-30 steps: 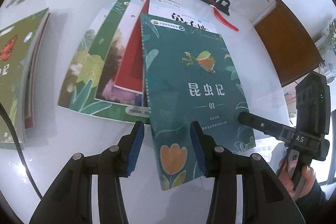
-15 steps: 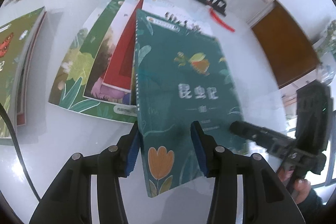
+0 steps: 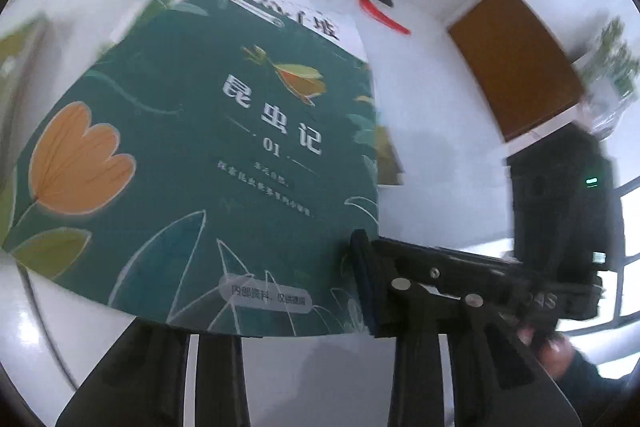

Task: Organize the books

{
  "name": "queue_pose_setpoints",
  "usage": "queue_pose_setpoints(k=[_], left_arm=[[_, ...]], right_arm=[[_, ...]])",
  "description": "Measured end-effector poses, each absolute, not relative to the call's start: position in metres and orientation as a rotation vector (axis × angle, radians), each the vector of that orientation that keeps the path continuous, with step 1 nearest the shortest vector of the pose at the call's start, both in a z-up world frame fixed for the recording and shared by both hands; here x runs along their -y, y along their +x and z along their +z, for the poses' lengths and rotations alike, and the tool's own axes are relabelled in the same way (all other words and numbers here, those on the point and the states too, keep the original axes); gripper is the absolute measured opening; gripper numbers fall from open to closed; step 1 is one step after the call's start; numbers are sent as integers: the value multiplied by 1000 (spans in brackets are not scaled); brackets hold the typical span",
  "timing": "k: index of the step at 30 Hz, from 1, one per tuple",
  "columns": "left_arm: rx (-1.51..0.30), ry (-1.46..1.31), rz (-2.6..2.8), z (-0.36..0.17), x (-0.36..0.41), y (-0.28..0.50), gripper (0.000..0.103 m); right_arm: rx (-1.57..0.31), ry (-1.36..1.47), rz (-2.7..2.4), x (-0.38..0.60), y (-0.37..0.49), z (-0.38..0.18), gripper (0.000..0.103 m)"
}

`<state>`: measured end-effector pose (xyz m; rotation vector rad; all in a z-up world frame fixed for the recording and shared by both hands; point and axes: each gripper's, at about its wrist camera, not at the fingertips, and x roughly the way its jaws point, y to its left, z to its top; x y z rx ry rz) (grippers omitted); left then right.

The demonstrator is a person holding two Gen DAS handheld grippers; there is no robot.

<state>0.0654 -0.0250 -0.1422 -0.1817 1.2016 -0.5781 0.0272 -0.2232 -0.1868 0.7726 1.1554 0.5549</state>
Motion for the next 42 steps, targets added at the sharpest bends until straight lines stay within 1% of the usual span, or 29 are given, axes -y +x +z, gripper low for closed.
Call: queue_pose_setpoints(k=[1,4,8,10,12,15,17,18,19,20,21,23,25,31,36,42], left_arm=[[-1201,-177,-578,-143,24,65,24],[-1207,-203,-593,-143,16,68,23],[-1218,-245,-613,-137,3,74,23],[-1219,-269,-629,-135,2,74,22],[-1223,-299,-659,-132,0,73,21],[-1227,-316,-696,-127,-1,72,21],[-1242,-326,-723,-128,-1,72,21],[-1240,-306,-719,-127,0,72,21],[-1231,-279,-709,-127,-2,71,24],[-1231,-280,-717,-127,-5,73,24],[-1239,-295,-721,-127,-9,74,26],[-1255,-313,-701,-131,-19,80,28],[-1266,-330,-684,-135,-30,87,30],[-1261,-364,-636,-141,-52,106,31],[-1275,-391,-605,-148,-70,114,31],[-1275,-380,-549,-149,-93,116,31]], right_arm=[[-1151,782,558,219,26,-187,19],[-1164,665,509,203,24,-180,19],[-1166,740,504,202,26,-180,20],[-1167,813,498,206,26,-185,27],[-1161,853,483,206,28,-188,45],[-1138,930,472,206,33,-191,47],[-1109,1045,493,206,37,-198,47],[-1097,1100,511,208,36,-200,42],[-1079,1168,524,207,36,-204,38],[-1067,1186,510,204,32,-203,27],[-1047,1196,501,204,31,-203,19],[-1019,1198,482,208,25,-198,17],[-1036,1115,450,208,23,-188,17],[-1081,971,400,200,34,-177,16],[-1087,974,378,204,32,-180,14],[-1077,988,380,196,38,-178,14]])
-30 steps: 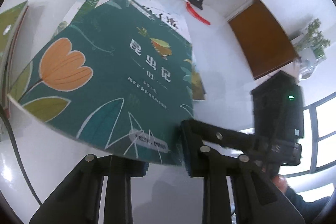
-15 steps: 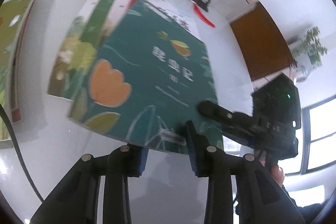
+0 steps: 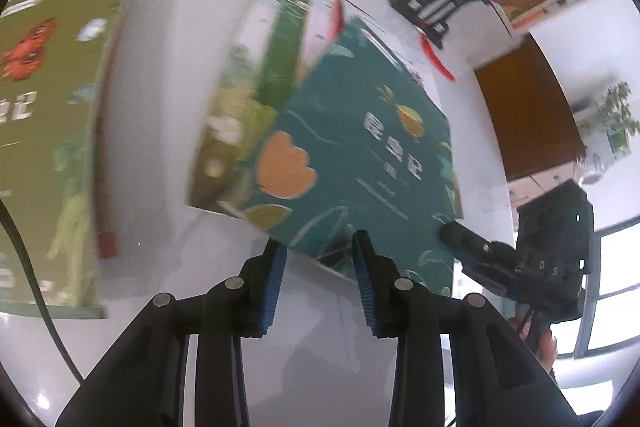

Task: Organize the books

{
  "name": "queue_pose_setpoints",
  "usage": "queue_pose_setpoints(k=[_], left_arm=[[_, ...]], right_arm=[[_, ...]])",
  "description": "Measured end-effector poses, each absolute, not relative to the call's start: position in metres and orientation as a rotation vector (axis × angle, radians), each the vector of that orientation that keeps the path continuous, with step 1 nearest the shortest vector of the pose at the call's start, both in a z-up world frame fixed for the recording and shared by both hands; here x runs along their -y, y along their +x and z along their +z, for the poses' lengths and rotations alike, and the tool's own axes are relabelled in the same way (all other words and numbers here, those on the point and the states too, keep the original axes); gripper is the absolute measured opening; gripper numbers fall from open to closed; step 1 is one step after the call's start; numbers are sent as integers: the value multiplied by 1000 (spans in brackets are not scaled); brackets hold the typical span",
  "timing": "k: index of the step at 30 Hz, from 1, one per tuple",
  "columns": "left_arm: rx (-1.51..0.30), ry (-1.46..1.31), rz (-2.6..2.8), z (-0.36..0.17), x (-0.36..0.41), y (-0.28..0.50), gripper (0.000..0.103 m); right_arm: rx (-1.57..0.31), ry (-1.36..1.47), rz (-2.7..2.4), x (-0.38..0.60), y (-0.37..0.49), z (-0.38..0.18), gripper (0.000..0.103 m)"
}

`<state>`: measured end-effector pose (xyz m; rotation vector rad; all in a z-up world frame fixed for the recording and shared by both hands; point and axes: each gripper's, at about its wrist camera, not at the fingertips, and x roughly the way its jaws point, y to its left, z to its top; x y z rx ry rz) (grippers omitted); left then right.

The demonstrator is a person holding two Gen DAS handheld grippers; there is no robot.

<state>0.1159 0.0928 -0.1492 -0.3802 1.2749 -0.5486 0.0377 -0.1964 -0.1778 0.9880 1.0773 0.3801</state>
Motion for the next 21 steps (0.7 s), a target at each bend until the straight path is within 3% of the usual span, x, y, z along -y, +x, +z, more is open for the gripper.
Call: queue_pose_setpoints(k=[12,19,21], left_arm=[[-1211,-258,-453,-132,-111,134,31],[-1223,-180,-507,-136,-87,166,46],[-1259,-158,-528,-145,-78,175,46]], right_arm=[[-1089,985,351,197,41,-183,14],[-1095,988,350,198,42,-185,14],[-1097,992,347,198,41,-186,14]])
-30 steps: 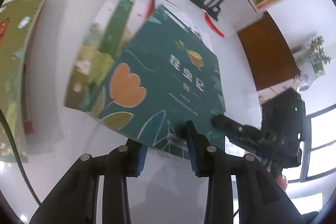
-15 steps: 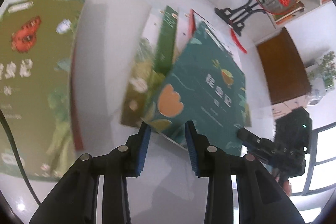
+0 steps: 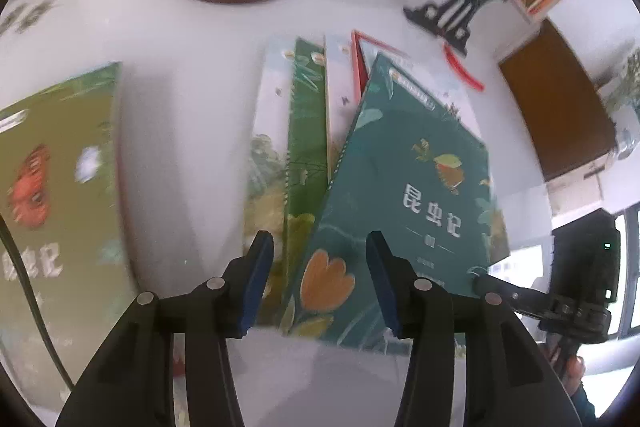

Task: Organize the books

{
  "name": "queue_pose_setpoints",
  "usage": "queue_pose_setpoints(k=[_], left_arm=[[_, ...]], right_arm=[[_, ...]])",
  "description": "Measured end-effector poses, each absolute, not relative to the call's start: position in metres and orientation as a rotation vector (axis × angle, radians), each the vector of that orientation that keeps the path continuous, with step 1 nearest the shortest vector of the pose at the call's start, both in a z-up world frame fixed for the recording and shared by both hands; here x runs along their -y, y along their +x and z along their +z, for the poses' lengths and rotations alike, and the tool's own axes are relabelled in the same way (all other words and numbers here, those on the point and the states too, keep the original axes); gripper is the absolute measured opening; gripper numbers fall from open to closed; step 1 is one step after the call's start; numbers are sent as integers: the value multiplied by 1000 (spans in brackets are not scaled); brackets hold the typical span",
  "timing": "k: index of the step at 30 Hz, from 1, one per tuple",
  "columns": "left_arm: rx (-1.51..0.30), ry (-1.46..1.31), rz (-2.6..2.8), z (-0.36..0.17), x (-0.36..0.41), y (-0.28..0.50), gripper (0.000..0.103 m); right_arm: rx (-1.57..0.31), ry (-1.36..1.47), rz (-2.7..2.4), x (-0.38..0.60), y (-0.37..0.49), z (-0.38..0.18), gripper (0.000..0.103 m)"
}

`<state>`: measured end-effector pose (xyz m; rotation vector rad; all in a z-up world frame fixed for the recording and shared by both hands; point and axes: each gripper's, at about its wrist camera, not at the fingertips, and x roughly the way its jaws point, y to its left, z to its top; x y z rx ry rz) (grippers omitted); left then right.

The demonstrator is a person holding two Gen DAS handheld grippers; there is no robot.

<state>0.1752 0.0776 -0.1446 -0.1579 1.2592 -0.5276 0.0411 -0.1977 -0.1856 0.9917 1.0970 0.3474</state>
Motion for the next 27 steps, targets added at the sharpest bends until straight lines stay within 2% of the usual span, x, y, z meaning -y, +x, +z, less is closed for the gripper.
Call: queue_pose_setpoints(k=[9,12,14,18,20,24,27], left_arm=[[-1231,-100,-614,-127,-65,153,48],[-1234,-119,-755,-114,-59,134,48],[-1228,-137,-793,-113,-57,130,48],[-1275,-235,-822,-133,-48,137,47],[-1274,-202,-794,-137,-37,136,43],[-1202,-133,-755,-125,-32,125,20],[-1110,-66,-740,-106,-30,112,18]], right_arm=[[-1108,975,342,195,42,-184,14],[-1038,1003,401,201,36,-172,15],[-998,1005,436,205,34,-163,19],[-1081,897,410,194,47,-168,19],[-1103,942,417,189,53,-181,19],[-1091,792,344,176,53,-164,19],[-1062,674,317,171,49,-144,18]])
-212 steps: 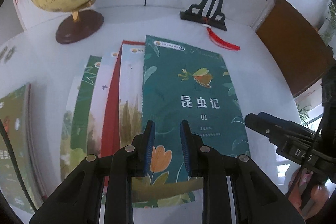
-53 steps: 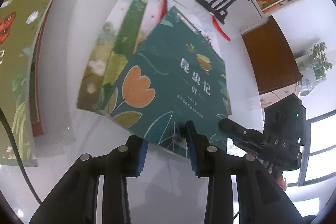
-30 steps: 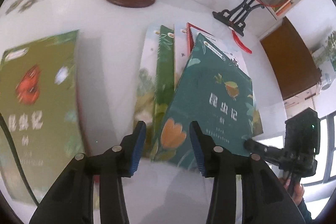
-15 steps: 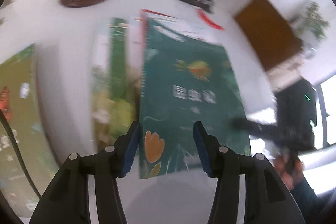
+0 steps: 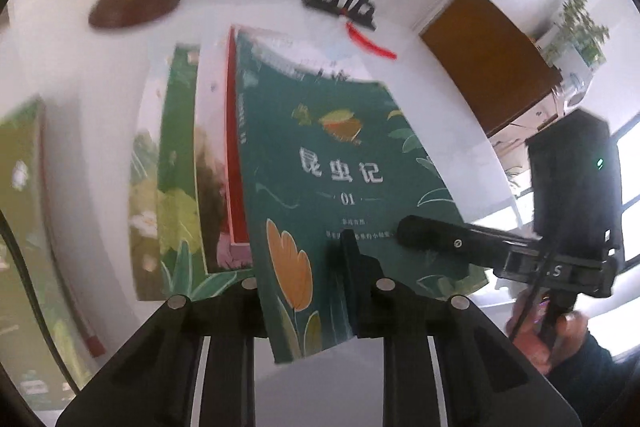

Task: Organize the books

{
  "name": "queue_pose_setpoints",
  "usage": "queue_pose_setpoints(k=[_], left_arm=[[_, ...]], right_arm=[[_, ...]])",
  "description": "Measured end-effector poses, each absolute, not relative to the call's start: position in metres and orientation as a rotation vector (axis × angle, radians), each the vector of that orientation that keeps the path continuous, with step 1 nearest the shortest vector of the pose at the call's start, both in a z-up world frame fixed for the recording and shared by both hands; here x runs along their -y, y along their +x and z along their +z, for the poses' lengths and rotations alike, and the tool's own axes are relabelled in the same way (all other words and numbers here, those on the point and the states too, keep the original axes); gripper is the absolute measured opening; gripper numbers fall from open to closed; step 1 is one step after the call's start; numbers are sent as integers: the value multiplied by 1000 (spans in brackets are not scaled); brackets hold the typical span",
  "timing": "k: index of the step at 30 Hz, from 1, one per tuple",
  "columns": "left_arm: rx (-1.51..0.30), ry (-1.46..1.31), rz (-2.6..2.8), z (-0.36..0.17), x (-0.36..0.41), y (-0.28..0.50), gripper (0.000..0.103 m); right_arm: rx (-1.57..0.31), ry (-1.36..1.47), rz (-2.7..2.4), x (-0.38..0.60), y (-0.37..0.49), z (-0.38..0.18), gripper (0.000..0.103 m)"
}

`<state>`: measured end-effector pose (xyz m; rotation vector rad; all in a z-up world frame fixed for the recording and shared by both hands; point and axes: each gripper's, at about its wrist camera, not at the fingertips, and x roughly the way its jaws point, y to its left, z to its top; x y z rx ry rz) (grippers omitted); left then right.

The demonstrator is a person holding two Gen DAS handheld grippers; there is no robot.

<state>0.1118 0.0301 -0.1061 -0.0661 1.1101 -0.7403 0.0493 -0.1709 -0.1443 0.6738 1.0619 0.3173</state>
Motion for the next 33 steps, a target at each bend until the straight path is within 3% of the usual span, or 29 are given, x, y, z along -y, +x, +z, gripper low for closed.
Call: queue_pose_setpoints(k=[12,20,33], left_arm=[[-927,15,-661,-46,-74,81,18],[-839,-28,-502,-10,-162,72,18],[-905,-87,-344,-54,-269,102,18]], right_arm=[[-935,331,347,115,37,-70,18],[-849,215,466,33,48,-27,18],[-912,203,583,-99,102,-62,19]])
